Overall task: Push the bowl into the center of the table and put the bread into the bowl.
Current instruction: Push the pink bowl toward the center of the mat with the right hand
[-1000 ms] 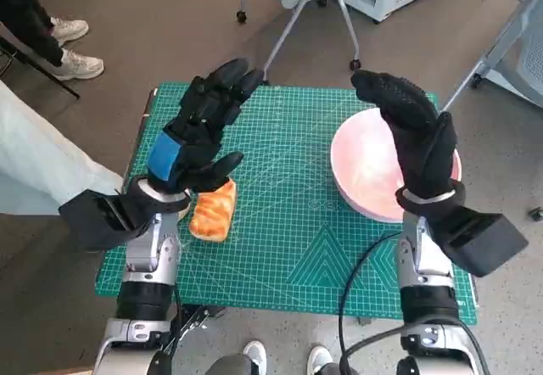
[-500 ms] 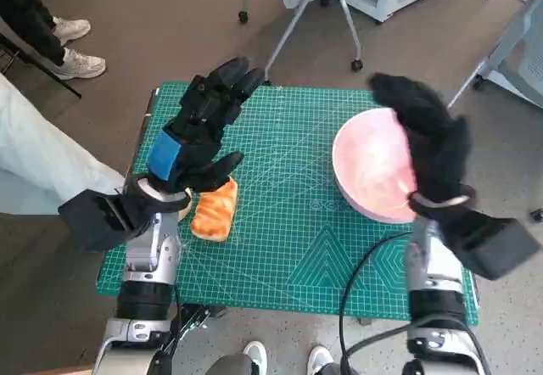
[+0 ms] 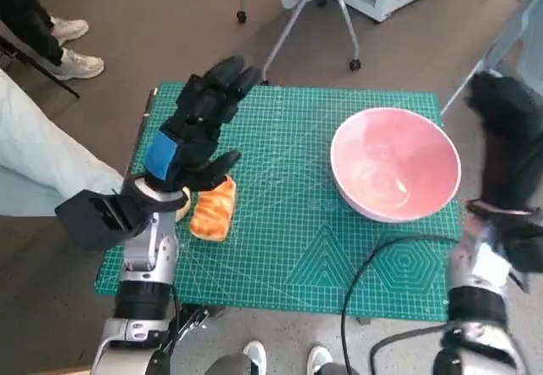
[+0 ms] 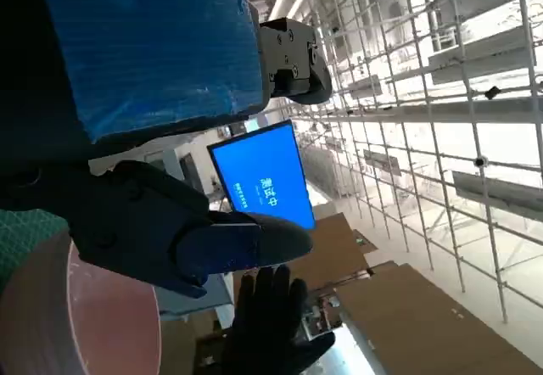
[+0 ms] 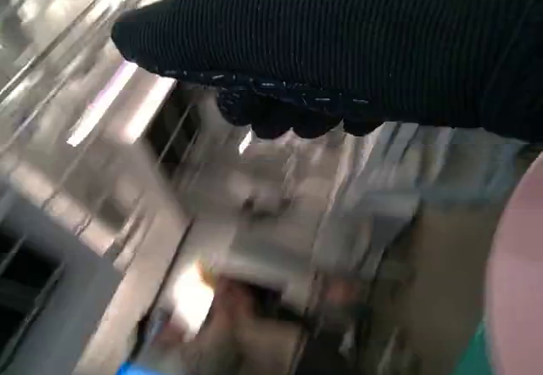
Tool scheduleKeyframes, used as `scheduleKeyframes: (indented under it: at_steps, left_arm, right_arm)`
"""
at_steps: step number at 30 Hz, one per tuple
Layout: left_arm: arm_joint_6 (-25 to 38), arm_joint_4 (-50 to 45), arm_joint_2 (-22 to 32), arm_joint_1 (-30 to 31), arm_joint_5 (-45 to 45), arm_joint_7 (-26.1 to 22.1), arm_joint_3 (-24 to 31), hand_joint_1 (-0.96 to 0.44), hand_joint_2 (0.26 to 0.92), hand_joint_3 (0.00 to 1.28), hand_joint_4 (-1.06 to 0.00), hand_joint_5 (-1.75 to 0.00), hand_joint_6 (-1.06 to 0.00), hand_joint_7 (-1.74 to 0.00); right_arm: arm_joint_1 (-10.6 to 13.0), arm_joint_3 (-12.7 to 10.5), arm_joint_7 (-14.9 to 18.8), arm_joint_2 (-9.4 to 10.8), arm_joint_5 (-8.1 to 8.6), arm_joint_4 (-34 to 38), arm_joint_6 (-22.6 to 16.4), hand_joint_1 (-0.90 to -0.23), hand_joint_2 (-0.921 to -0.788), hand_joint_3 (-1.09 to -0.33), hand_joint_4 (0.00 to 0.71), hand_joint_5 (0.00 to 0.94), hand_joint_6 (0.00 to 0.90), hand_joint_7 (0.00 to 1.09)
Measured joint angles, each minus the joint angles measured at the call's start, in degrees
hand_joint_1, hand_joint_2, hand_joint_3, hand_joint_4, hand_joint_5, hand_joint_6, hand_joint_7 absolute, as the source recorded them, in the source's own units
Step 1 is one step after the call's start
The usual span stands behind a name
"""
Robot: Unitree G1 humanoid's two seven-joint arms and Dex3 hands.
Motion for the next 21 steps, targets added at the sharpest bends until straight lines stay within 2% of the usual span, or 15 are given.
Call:
scheduleKeyframes:
  at_steps: [3,7,12,15,21]
  left_arm:
    - [-0.39,0.17,0.22,0.00,0.13,0.06,0.17,-0.58,0.920,0.46,0.00,-0.32,0.00,-0.48]
    - [-0.74,0.58,0.56,-0.01,0.28,0.38,0.30,-0.59,0.920,0.46,0.00,-0.32,0.00,-0.47]
    - [-0.81,0.94,0.69,-0.01,0.40,0.76,0.42,-0.59,0.918,0.47,0.00,-0.32,0.00,-0.47]
    - [-1.07,1.09,0.72,-0.01,0.45,0.92,0.44,-0.59,0.918,0.47,0.00,-0.32,0.00,-0.47]
    - [-1.64,1.12,0.76,-0.01,0.50,1.11,0.49,-0.60,0.918,0.47,0.00,-0.32,0.00,-0.48]
  right_arm:
    - [-1.27,-1.15,-1.93,-1.77,0.04,3.78,0.47,-0.610,-0.921,-0.852,0.174,0.000,0.134,0.34]
    - [-2.22,-2.89,-2.64,-3.08,0.62,7.66,2.56,-0.601,-0.921,-0.872,0.139,0.000,0.121,0.32]
    - [-3.10,-5.53,-1.89,-3.14,2.97,11.35,7.05,-0.599,-0.921,-0.866,0.104,0.005,0.112,0.30]
    - [-3.40,-6.75,-1.50,-3.13,3.68,13.18,9.95,-0.585,-0.921,-0.880,0.093,0.002,0.107,0.29]
    - [-3.44,-7.30,-2.04,-2.93,3.51,15.41,15.18,-0.544,-0.921,-0.932,0.090,0.001,0.139,0.23]
